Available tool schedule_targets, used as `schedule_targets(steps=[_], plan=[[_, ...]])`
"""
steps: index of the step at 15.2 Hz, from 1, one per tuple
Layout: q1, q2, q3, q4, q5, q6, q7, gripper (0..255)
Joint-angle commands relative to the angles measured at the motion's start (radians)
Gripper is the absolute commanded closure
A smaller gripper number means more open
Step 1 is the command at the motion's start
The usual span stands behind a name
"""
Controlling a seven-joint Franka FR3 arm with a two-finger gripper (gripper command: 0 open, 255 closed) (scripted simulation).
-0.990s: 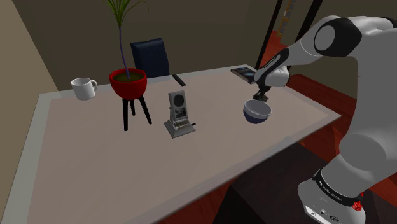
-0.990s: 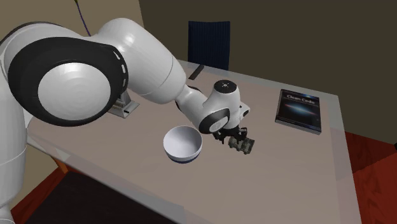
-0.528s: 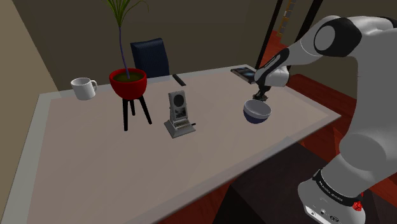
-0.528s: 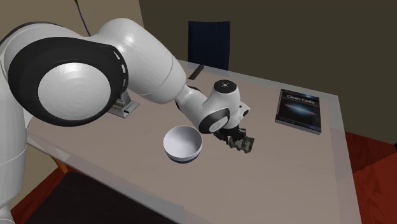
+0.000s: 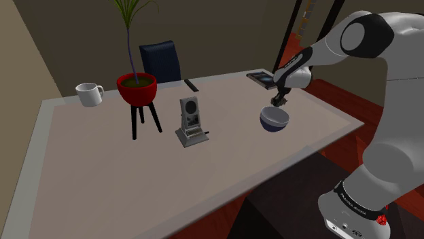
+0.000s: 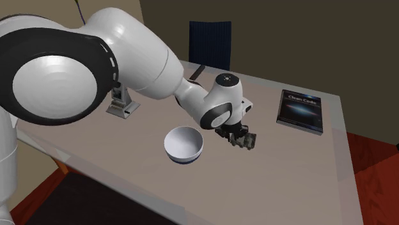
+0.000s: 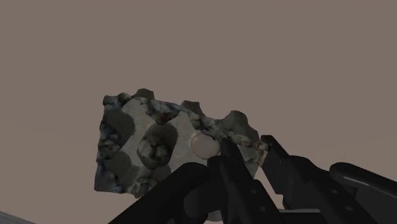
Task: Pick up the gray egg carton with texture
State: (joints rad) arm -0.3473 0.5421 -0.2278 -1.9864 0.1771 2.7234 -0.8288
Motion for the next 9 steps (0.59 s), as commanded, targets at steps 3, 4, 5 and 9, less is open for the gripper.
schedule_targets(steps=[3, 4, 5, 9], plan=[[0.011, -0.042, -0.014, -0.003, -0.014, -0.039, 0.009, 255], [0.013, -0.052, -0.018, -0.004, -0.018, -0.049, 0.011, 255], [0.016, -0.062, -0.021, -0.004, -0.022, -0.058, 0.014, 255], [0.025, -0.102, -0.034, -0.002, -0.038, -0.099, 0.023, 255]])
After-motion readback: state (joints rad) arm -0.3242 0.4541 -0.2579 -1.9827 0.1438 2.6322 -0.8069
